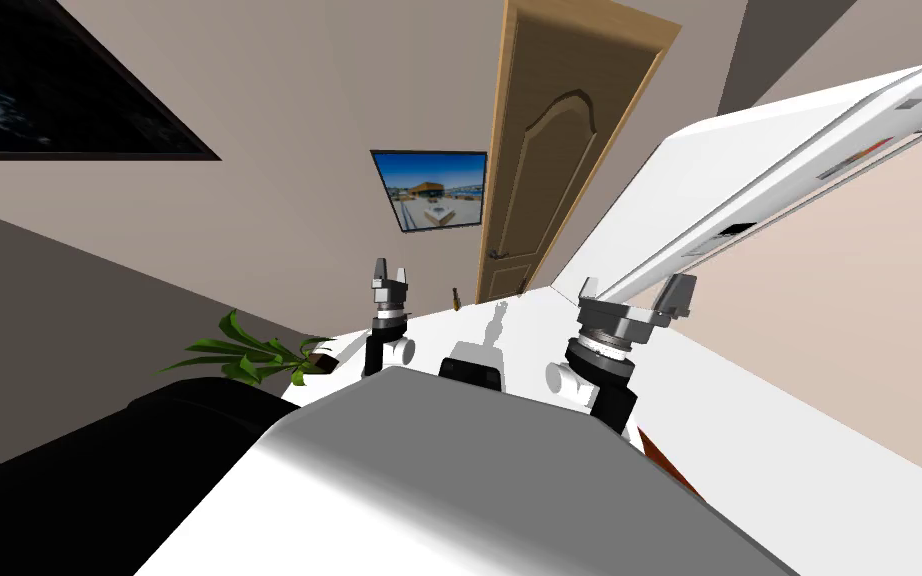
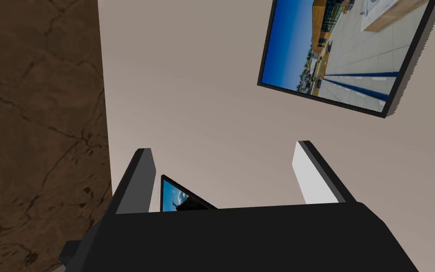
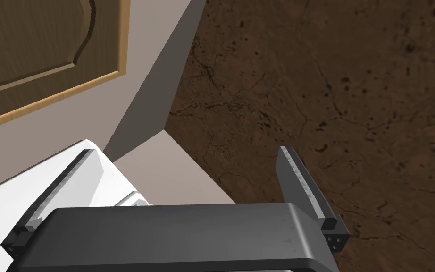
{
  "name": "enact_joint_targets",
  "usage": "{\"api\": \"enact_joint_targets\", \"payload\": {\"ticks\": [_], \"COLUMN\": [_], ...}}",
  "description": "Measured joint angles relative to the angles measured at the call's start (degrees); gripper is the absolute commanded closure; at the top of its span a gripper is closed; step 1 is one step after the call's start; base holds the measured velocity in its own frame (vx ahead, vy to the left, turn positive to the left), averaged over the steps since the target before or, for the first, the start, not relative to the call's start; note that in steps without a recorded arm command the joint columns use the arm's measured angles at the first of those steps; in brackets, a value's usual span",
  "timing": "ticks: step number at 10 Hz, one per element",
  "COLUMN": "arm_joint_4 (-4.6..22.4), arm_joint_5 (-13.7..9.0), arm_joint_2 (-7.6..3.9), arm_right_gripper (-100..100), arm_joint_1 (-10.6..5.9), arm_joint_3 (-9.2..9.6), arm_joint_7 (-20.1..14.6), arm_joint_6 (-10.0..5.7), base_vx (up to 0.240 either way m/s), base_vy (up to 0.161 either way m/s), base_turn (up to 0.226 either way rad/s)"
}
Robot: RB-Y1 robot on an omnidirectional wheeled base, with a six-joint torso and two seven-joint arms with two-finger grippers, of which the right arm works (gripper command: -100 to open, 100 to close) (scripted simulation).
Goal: Pull the door open
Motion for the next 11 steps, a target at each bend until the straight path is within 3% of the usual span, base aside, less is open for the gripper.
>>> {"api": "enact_joint_targets", "payload": {"ticks": [2,7,11], "arm_joint_4": [2.14,8.22,13.87], "arm_joint_5": [0.03,0.39,0.44], "arm_joint_2": [-0.81,-2.58,-4.42], "arm_right_gripper": [-100,-100,-100], "arm_joint_1": [-1.23,-2.87,-5.12], "arm_joint_3": [0.20,1.63,2.29], "arm_joint_7": [-0.37,-1.42,-2.52], "arm_joint_6": [0.00,-1.92,-3.12], "base_vx": [0.107,0.108,0.093], "base_vy": [0.002,0.007,0.004], "base_turn": [0.017,0.025,0.031]}}
